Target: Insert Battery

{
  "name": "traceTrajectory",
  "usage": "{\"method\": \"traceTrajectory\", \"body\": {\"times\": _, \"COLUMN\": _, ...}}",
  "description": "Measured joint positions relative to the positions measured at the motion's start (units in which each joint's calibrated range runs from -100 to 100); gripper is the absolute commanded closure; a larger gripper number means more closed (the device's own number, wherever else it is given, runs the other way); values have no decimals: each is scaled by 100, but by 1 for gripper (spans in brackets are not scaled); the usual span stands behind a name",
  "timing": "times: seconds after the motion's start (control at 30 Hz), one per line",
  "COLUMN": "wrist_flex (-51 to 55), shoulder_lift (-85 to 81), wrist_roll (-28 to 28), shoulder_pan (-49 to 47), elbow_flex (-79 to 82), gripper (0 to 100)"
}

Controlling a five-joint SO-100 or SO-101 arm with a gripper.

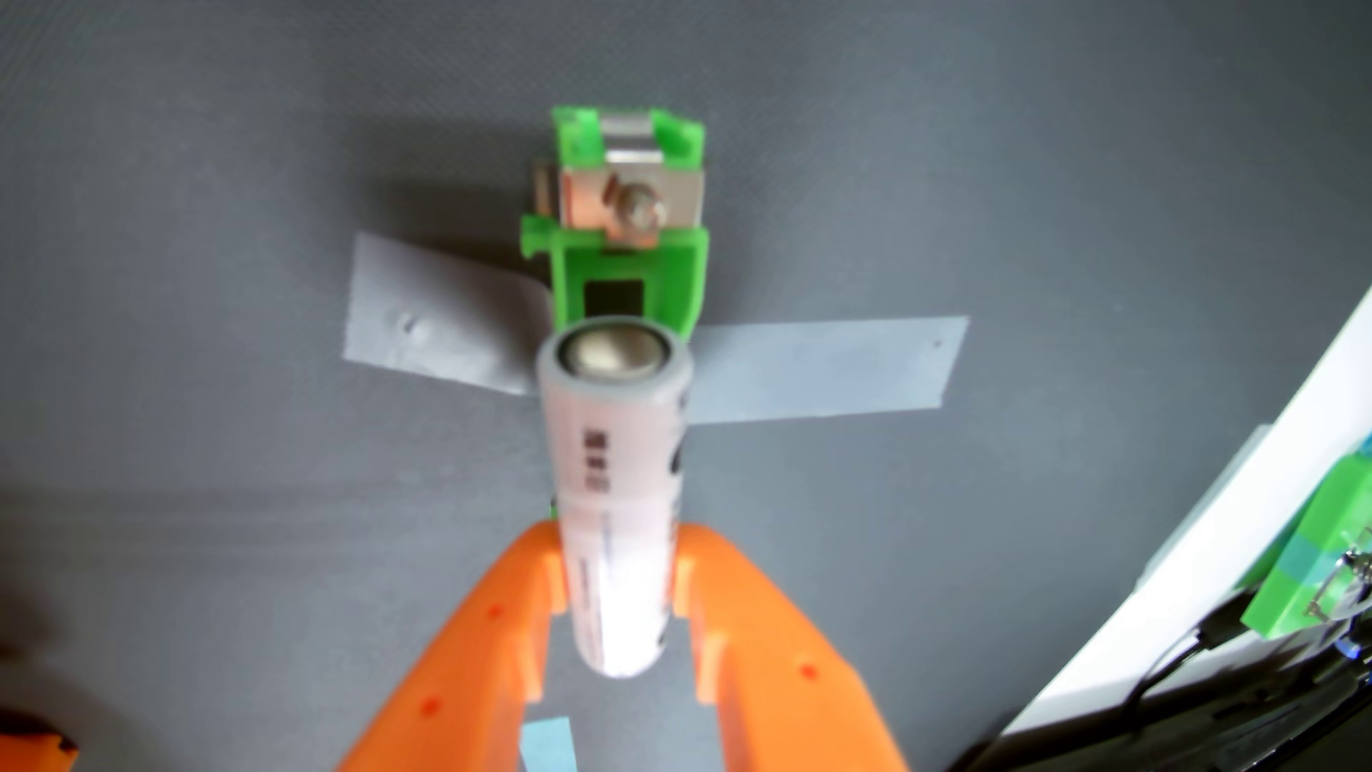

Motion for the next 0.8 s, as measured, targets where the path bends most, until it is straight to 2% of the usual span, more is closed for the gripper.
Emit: {"method": "traceTrajectory", "body": {"times": 0.8, "wrist_flex": -368, "shoulder_lift": 25, "wrist_roll": 0, "shoulder_pan": -49, "elbow_flex": 244, "gripper": 98}}
